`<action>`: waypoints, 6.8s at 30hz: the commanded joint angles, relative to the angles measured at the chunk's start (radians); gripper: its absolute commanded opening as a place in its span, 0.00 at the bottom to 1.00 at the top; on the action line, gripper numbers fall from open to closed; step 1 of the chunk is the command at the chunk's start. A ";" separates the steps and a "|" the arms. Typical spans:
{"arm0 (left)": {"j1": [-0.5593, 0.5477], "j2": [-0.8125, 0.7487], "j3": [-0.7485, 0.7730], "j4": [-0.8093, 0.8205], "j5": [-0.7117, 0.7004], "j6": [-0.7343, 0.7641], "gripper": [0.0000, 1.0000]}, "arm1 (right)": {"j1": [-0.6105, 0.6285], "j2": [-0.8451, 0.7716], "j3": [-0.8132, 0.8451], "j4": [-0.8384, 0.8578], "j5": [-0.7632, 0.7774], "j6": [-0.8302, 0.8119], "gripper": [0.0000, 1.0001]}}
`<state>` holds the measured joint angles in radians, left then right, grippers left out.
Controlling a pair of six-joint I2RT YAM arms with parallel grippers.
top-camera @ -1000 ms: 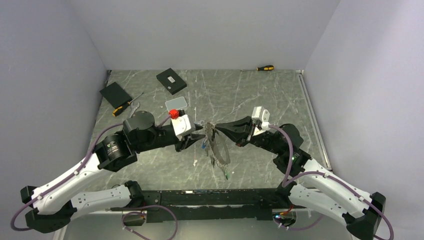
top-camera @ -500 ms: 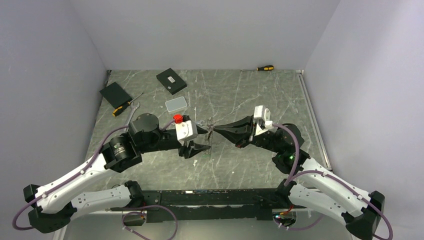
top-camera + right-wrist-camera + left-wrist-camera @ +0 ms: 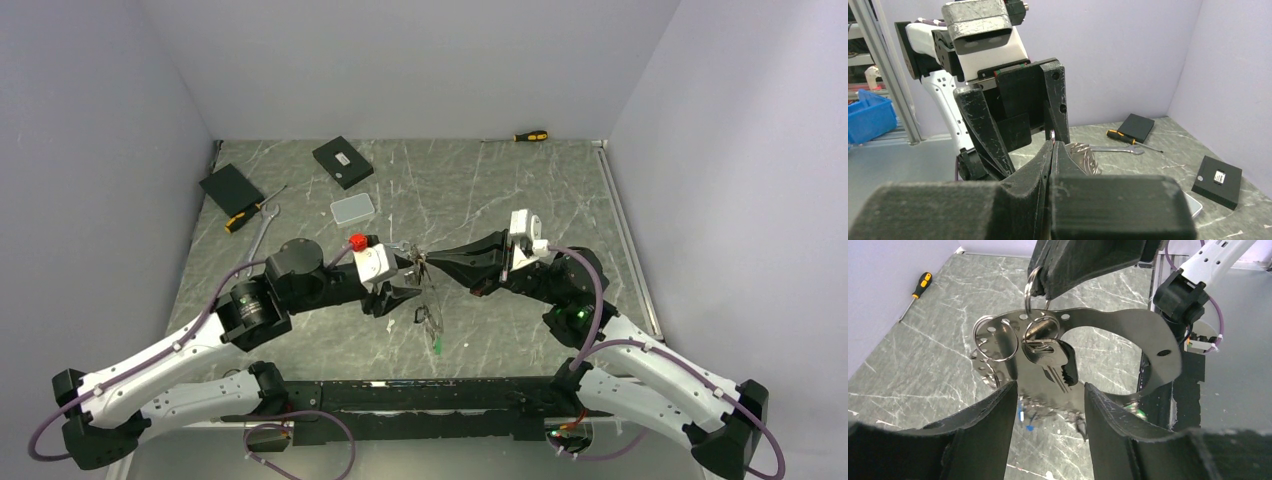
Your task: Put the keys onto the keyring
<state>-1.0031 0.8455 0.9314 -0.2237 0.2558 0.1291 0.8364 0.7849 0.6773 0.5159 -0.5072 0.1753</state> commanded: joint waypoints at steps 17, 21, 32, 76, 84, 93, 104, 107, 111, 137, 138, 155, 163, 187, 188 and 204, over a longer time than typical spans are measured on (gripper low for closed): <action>-0.002 0.011 -0.025 0.181 -0.018 -0.055 0.54 | -0.002 0.004 0.050 0.111 -0.005 0.029 0.00; -0.002 0.022 -0.021 0.188 -0.013 -0.056 0.34 | -0.002 -0.003 0.048 0.106 -0.004 0.027 0.00; -0.002 0.024 0.053 0.053 0.018 -0.050 0.00 | -0.002 -0.015 0.034 0.087 0.007 0.013 0.00; -0.002 0.127 0.348 -0.493 -0.210 0.108 0.00 | 0.003 0.061 0.077 -0.161 -0.136 -0.077 0.00; -0.002 0.127 0.346 -0.523 -0.203 0.120 0.00 | 0.003 0.054 0.083 -0.139 -0.157 -0.060 0.00; -0.002 0.115 0.342 -0.501 -0.186 0.130 0.00 | 0.003 0.092 0.101 -0.163 -0.171 -0.056 0.00; -0.002 0.171 0.450 -0.545 -0.206 0.218 0.00 | 0.004 0.080 0.099 -0.257 -0.093 -0.084 0.46; -0.002 0.178 0.479 -0.551 -0.196 0.238 0.00 | 0.004 0.061 0.084 -0.274 -0.076 -0.086 0.49; -0.002 0.188 0.485 -0.554 -0.249 0.284 0.00 | 0.004 0.041 0.070 -0.294 -0.053 -0.089 0.50; 0.102 0.909 0.966 -0.505 -0.434 0.202 0.00 | 0.003 -0.361 -0.090 -0.524 0.978 0.056 0.52; 0.111 0.951 1.017 -0.504 -0.419 0.196 0.00 | 0.003 -0.388 -0.096 -0.541 0.999 0.060 0.52; 0.137 1.165 1.205 -0.346 -0.377 0.057 0.00 | 0.003 -0.496 -0.117 -0.649 1.086 0.110 0.52; 0.188 0.964 0.623 -0.305 -0.407 -0.191 0.00 | 0.002 -0.402 -0.117 -0.619 1.031 0.095 0.52; 0.195 0.856 0.257 -0.523 -0.346 -0.289 0.11 | 0.001 -0.260 -0.109 -0.583 0.984 0.110 0.52; 0.195 0.855 0.245 -0.525 -0.342 -0.290 0.13 | 0.001 -0.256 -0.108 -0.580 0.984 0.110 0.52; 0.195 0.664 0.238 -0.653 -0.282 -0.253 0.52 | 0.001 -0.229 -0.096 -0.560 1.007 0.067 0.52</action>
<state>-0.8047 1.6287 1.1179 -0.8005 -0.0383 -0.1253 0.8383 0.5564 0.5579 -0.1040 0.4881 0.2726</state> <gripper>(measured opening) 0.487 0.520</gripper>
